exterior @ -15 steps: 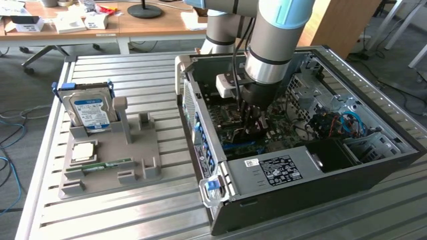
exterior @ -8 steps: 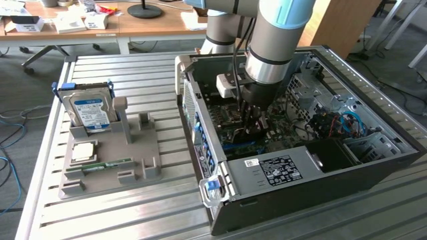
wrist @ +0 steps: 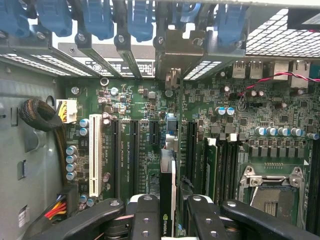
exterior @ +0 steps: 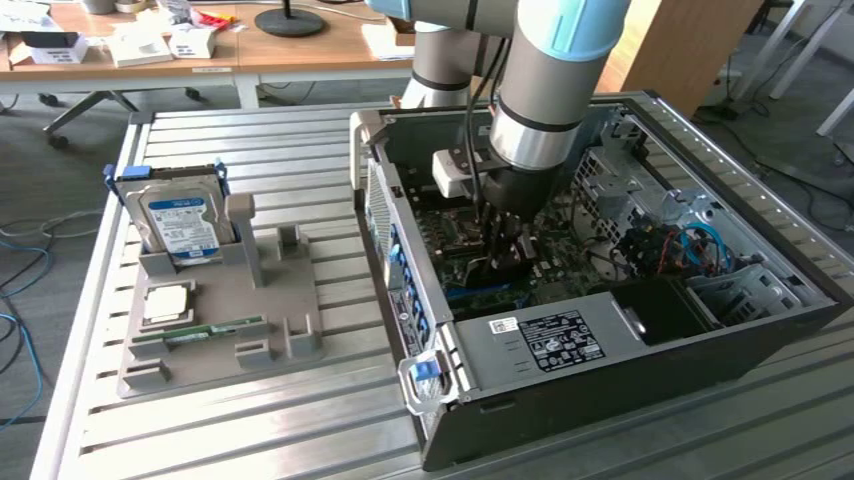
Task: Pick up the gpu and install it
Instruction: 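Insert the gpu into the slot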
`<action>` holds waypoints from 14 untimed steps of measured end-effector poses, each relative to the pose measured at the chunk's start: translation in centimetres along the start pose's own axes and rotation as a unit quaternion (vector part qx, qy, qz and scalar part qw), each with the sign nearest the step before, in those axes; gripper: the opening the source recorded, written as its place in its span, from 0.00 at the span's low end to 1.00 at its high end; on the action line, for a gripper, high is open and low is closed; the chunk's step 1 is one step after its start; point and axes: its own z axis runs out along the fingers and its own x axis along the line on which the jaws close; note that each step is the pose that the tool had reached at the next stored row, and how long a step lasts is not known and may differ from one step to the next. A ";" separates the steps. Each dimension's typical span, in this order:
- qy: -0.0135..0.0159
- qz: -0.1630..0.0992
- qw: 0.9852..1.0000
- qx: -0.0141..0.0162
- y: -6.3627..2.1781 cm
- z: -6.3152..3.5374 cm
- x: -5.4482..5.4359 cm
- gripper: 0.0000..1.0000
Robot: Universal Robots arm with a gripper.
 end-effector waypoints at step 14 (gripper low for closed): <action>0.000 0.000 1.000 0.000 0.23 0.16 0.0 0.25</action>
